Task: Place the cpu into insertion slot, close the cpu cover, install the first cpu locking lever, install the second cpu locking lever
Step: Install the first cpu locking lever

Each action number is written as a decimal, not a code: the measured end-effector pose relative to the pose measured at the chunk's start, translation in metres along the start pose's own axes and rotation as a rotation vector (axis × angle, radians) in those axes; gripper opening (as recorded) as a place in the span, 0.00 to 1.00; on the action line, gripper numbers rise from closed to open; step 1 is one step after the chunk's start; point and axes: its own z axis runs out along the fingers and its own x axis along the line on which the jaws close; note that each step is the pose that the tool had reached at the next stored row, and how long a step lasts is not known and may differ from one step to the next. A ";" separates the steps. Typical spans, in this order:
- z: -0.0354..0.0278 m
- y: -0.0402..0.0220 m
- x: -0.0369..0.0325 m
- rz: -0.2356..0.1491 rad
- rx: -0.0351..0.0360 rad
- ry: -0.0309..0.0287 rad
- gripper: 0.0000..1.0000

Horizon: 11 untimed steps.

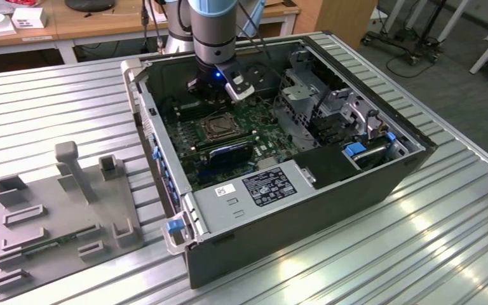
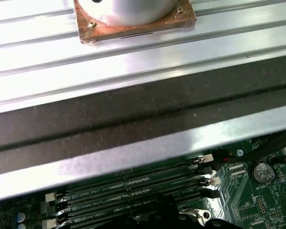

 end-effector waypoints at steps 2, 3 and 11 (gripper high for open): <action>0.0000 0.0001 0.0000 0.004 0.0004 -0.0010 0.11; 0.0001 0.0001 -0.0001 0.007 0.0007 -0.0018 0.11; 0.0049 -0.0022 0.0001 0.049 0.0049 -0.0130 0.11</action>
